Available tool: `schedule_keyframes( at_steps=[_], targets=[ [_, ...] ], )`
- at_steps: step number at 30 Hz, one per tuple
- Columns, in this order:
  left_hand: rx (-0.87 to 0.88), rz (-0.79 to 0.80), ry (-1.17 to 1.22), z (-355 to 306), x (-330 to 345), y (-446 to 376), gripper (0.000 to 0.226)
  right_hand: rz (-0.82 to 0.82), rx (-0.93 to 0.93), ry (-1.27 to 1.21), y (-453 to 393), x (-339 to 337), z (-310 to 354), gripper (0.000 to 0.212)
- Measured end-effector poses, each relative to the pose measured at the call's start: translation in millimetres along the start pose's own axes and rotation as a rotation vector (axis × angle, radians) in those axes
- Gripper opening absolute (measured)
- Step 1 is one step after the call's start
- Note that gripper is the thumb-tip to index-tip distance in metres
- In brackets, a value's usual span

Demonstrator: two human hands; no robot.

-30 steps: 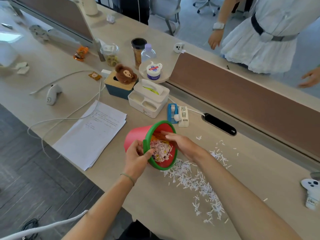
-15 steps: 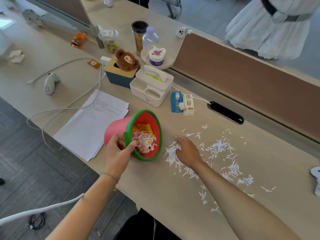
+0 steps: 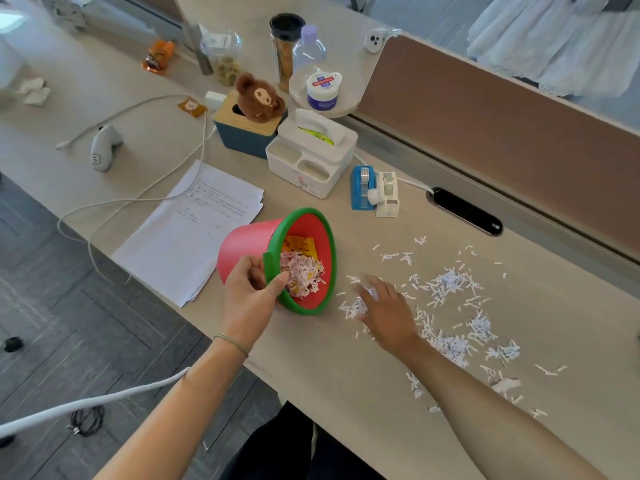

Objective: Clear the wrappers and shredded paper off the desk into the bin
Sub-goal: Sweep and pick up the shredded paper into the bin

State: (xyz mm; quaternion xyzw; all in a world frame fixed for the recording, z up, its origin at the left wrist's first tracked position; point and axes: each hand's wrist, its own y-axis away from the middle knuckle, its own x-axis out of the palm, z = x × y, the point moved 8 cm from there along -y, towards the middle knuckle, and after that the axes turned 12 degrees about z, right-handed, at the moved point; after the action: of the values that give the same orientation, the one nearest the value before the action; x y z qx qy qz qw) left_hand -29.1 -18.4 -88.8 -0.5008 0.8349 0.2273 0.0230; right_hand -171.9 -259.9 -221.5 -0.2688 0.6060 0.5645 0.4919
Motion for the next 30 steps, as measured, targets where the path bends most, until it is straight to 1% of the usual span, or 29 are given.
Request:
schedule_keyframes(
  at_steps=[1,3,6,8,12,13,15,17,18,20,22,24,27,30],
  targets=[
    [0.002,0.001,-0.002,-0.5,0.3,-0.2,0.066,-0.023,0.017,-0.009,-1.8,-2.9,2.5,0.065],
    [0.000,0.001,-0.005,-0.6,0.1,-0.7,0.066,-0.049,0.034,-0.039,-6.1,-4.8,5.6,0.056],
    [0.001,0.005,-0.002,-0.8,1.2,-1.1,0.064,-0.052,0.080,-0.176,-8.3,-5.1,1.2,0.039],
    [0.002,0.009,0.001,-0.8,3.1,-0.7,0.064,-0.065,0.153,-0.253,-7.2,-5.5,-6.4,0.037],
    [0.003,0.007,0.022,0.0,7.8,-1.4,0.061,-0.048,0.280,-0.389,-7.5,-9.6,-19.6,0.041],
    [0.004,0.010,0.024,0.1,9.3,-1.8,0.059,-0.040,0.300,-0.430,-7.7,-12.9,-22.0,0.039],
    [0.009,0.013,0.023,-0.1,11.8,-2.0,0.052,-0.013,0.363,-0.523,-10.4,-14.9,-30.6,0.027],
    [0.013,0.012,0.032,-1.2,13.1,-1.1,0.051,0.033,0.455,-0.712,-12.3,-13.0,-41.9,0.025],
    [0.011,0.010,0.039,-2.0,13.4,-0.4,0.053,0.065,0.506,-0.877,-11.8,-9.4,-46.7,0.026],
    [0.013,0.012,0.048,-3.0,14.0,1.2,0.054,0.123,0.555,-1.271,-7.8,-6.9,-47.3,0.018],
    [0.017,0.021,0.050,-3.8,13.8,3.4,0.051,0.111,0.527,-1.504,-3.9,-22.0,-42.8,0.025],
    [0.020,0.032,0.057,-3.3,12.1,5.9,0.049,0.082,0.463,-1.630,-2.6,-50.2,-30.0,0.026],
    [0.026,0.043,0.062,0.3,7.6,9.7,0.050,0.075,0.302,-1.671,-4.4,-102.0,7.5,0.022],
    [0.033,0.044,0.065,2.6,5.3,11.8,0.051,0.090,0.175,-1.586,-11.8,-130.3,46.0,0.022]
  ],
)
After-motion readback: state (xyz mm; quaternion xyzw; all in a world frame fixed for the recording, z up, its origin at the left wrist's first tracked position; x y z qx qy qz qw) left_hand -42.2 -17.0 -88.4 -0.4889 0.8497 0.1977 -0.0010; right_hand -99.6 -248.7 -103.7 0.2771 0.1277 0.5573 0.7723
